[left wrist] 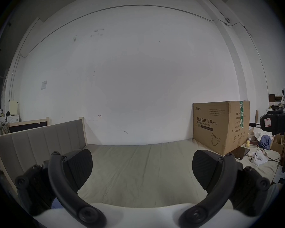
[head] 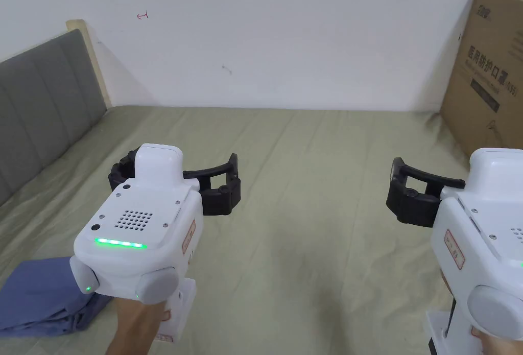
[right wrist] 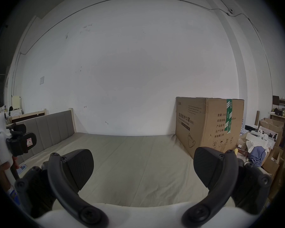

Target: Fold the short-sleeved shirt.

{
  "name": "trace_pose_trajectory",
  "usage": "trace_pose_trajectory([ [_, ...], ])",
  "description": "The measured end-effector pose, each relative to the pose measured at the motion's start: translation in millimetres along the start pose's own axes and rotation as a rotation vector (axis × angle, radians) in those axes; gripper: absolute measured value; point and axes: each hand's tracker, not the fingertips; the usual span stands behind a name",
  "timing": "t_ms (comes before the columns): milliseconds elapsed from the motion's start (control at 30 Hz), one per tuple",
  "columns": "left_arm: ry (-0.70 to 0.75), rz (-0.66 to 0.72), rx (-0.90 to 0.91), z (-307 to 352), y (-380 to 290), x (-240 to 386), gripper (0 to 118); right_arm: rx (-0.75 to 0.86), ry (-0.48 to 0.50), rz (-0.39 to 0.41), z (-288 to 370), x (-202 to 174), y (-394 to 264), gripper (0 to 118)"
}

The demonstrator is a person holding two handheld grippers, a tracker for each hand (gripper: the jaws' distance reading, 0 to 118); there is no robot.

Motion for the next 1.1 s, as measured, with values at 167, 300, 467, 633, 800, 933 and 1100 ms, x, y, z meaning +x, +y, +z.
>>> trace_pose_trajectory([
  [167, 0.000, 0.005, 0.001, 0.4, 1.1, -0.9, 118, 0.000, 0.002, 0.009, 0.7, 0.2, 0.9, 118],
  [300, 0.002, 0.003, 0.001, 0.8, 1.0, -1.2, 118, -0.001, 0.002, 0.007, 1.3, 0.7, 1.5, 118],
  [467, 0.002, 0.007, 0.002, 1.7, 1.4, -2.2, 118, -0.057, 0.002, -0.007, -0.6, -1.3, 9.6, 118],
  [633, 0.001, 0.025, -0.004, 1.4, 1.8, -4.5, 118, -0.180, -0.020, -0.074, -4.2, -6.2, 21.3, 118],
  [800, -0.002, 0.035, 0.001, 3.7, 4.3, -5.2, 118, -0.314, -0.103, -0.119, -9.4, -11.3, 29.2, 118],
  [933, -0.003, 0.033, 0.005, 4.3, 6.1, -6.2, 118, -0.366, -0.112, -0.131, -11.3, -12.6, 31.7, 118],
  [1100, -0.002, 0.034, 0.006, 5.5, 6.3, -7.3, 118, -0.402, -0.120, -0.155, -14.0, -11.5, 32.7, 118],
])
